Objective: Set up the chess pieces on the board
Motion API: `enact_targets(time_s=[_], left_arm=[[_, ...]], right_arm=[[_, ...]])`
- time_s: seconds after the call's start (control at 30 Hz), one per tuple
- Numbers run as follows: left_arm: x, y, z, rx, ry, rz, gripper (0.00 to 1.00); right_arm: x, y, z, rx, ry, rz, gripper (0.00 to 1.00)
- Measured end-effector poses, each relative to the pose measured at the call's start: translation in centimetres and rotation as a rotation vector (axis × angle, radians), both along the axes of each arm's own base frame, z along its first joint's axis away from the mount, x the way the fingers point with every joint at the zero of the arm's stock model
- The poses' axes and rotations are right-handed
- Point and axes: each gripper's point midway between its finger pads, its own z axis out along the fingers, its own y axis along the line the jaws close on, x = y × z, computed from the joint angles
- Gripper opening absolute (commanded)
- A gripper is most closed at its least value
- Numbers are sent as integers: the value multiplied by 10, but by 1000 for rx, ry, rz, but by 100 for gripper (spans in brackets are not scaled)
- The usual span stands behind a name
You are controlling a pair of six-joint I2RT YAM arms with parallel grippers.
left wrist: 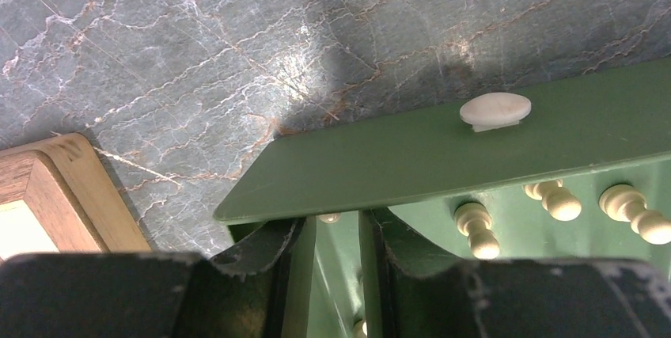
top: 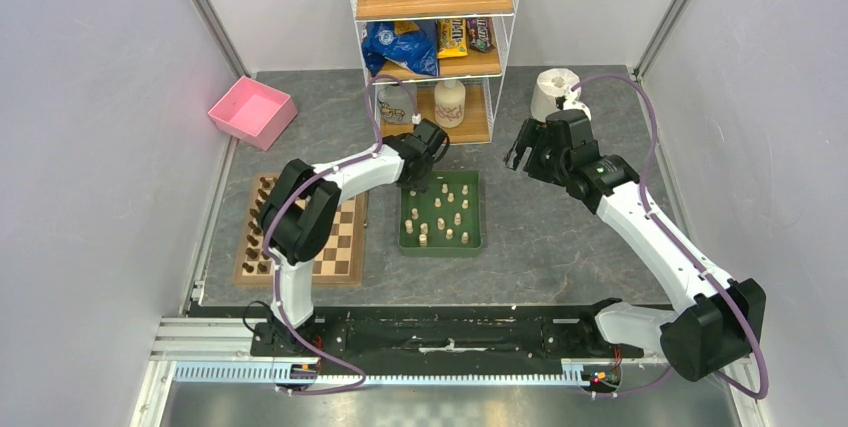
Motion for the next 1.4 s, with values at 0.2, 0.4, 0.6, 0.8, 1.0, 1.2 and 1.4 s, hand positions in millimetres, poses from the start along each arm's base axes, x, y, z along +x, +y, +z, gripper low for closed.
enact_targets(time_s=[0.2, 0.4, 0.6, 0.8, 1.0, 1.2, 1.4], left_arm=[[-1, 1, -1, 7, 4, 1, 21], [-1, 4, 0, 21, 3, 5, 8], [-2, 0, 22, -21, -18, -4, 2], [-4, 6, 90, -113, -155, 19, 2], [-24, 61, 154, -174, -325, 152, 2], [-55, 138, 110, -120, -259, 349, 2], [-81, 166, 67, -65, -143, 425, 2]], right_arm=[[0, -2, 0, 1, 2, -4, 86], [1, -2, 0, 4, 3, -5, 86], [0, -1, 0, 9, 5, 0, 86], [0, -1, 0, 11, 6, 3, 86], [0, 3, -7, 20, 33, 13, 86], [0, 7, -10, 33, 48, 18, 86], [-1, 9, -11, 47, 53, 26, 86]])
